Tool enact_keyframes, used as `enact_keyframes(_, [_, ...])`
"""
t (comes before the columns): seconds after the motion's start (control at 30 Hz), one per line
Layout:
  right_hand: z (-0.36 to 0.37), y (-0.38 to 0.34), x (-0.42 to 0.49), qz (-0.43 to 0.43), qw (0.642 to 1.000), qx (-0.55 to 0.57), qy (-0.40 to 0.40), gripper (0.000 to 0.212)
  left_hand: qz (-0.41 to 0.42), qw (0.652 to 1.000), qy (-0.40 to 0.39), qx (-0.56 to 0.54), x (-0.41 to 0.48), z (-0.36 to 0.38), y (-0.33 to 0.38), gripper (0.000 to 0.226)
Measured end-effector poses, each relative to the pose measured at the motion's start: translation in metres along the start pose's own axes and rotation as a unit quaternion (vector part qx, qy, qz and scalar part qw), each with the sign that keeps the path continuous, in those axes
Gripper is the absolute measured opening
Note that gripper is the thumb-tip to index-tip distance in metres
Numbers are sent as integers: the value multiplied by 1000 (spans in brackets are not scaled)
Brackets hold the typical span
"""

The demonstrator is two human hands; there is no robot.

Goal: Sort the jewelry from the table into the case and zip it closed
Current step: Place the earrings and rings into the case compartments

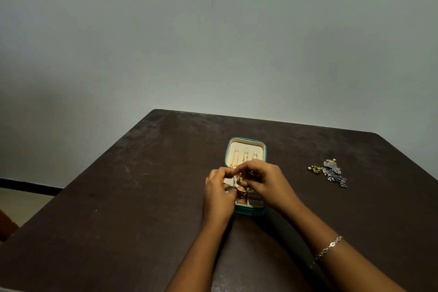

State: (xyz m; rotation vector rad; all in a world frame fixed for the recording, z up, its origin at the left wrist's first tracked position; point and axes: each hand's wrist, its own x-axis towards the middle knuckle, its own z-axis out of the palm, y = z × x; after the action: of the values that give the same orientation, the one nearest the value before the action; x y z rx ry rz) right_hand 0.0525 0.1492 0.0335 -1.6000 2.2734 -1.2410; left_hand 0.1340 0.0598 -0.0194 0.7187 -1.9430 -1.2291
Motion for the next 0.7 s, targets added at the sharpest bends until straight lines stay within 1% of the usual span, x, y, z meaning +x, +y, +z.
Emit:
enact_keyframes(0.07, [3, 4, 1, -40, 999, -31, -17, 29, 0, 1000, 4, -11, 0, -2, 1, 40])
enact_keyframes(0.17, [7, 11, 3, -78, 994, -71, -37, 27, 2, 1000, 2, -30, 2, -4, 1, 43])
enact_keyframes(0.33, [7, 17, 5, -118, 984, -108, -75, 20, -8, 1000, 16, -24, 3, -4, -3, 52])
enact_keyframes(0.4, [8, 17, 6, -144, 976, -134, -89, 18, -16, 999, 16, -35, 2, -5, -2, 50])
enact_keyframes(0.53, [4, 14, 7, -199, 957, -184, -100, 23, -36, 997, 13, -72, 2, -7, -2, 42])
enact_keyframes(0.6, [2, 12, 7, -235, 943, -207, -109, 22, -49, 994, 19, -95, 2, -6, -2, 40])
enact_keyframes(0.7, [6, 13, 7, -238, 933, -230, -139, 16, -52, 993, 39, -97, 1, -5, 0, 37])
